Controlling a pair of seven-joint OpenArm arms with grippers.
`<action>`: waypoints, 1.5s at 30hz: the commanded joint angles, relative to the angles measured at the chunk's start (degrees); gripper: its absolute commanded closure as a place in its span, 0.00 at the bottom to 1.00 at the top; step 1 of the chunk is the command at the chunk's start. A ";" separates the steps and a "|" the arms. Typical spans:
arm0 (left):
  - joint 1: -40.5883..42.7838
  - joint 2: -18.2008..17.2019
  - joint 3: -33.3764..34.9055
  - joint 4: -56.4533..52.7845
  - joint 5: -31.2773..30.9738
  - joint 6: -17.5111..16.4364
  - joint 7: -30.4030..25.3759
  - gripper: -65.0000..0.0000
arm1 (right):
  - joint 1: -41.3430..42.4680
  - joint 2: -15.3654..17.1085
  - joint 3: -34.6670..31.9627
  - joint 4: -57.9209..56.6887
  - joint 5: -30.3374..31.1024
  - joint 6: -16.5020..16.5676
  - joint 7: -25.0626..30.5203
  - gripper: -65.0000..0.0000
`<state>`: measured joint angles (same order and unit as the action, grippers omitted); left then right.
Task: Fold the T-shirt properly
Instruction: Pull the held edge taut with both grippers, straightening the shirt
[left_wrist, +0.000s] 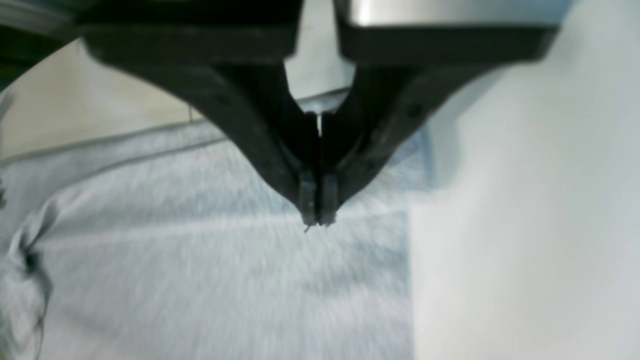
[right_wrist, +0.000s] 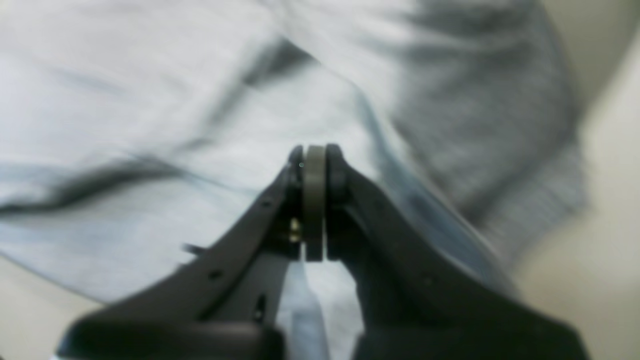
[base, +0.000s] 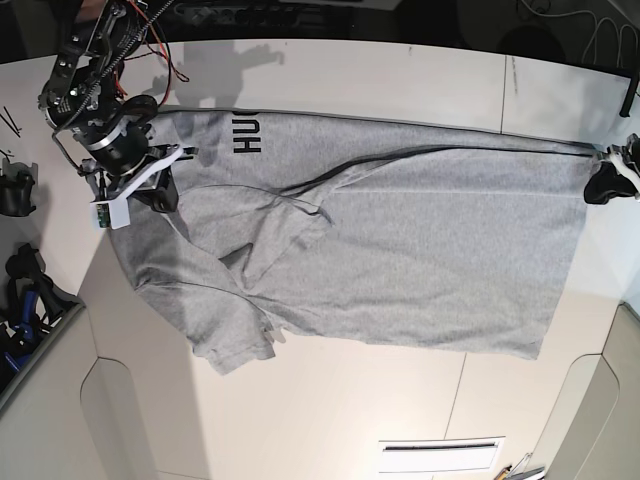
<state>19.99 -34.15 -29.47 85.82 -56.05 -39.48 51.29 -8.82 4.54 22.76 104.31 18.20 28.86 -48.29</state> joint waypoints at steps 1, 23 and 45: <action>-0.33 -1.25 0.55 0.81 0.83 -0.52 -1.73 1.00 | 0.37 0.72 0.15 1.14 -0.07 -0.22 1.38 1.00; -0.26 1.97 4.39 0.72 16.17 1.79 -8.39 1.00 | -7.08 1.36 0.15 -2.51 -16.72 -11.56 8.39 1.00; 10.58 2.71 1.29 0.37 14.23 3.04 -2.56 1.00 | -19.61 5.46 0.17 2.14 -12.79 -10.64 4.52 1.00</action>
<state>29.69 -30.63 -27.94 86.21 -44.73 -37.30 45.30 -28.14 9.52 22.74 105.69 5.54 18.24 -43.35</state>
